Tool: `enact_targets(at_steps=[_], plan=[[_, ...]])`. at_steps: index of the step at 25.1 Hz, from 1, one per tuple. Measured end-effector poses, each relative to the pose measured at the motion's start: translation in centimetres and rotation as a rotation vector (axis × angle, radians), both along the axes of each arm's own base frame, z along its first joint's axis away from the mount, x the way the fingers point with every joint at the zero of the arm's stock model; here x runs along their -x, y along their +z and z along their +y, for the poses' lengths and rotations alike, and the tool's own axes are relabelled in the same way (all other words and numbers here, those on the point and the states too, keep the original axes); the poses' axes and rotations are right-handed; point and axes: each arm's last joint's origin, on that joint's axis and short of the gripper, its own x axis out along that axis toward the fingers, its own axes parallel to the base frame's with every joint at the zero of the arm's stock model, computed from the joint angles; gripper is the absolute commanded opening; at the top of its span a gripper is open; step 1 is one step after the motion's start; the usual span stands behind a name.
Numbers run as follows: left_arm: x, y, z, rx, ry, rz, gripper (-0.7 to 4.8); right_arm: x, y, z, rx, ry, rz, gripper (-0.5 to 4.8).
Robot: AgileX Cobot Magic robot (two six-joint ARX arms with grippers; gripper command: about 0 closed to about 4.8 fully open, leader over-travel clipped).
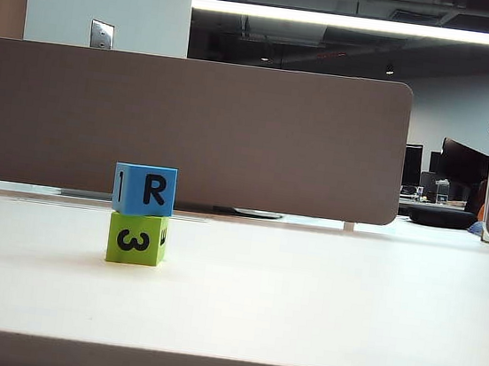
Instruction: Stack the letter block on the right onto the letter block on the left.
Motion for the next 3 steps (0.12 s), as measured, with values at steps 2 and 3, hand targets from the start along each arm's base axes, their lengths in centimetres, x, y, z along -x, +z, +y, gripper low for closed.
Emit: enact_targets(at_steps=[2,3], plan=[[0.00,0.00,0.00,0.000,0.000,0.000,-0.05,0.00,0.00,0.00,0.000,0.000,0.000,0.04],[0.00,0.00,0.00,0.000,0.000,0.000,-0.05,0.00,0.00,0.00,0.000,0.000,0.000,0.04]])
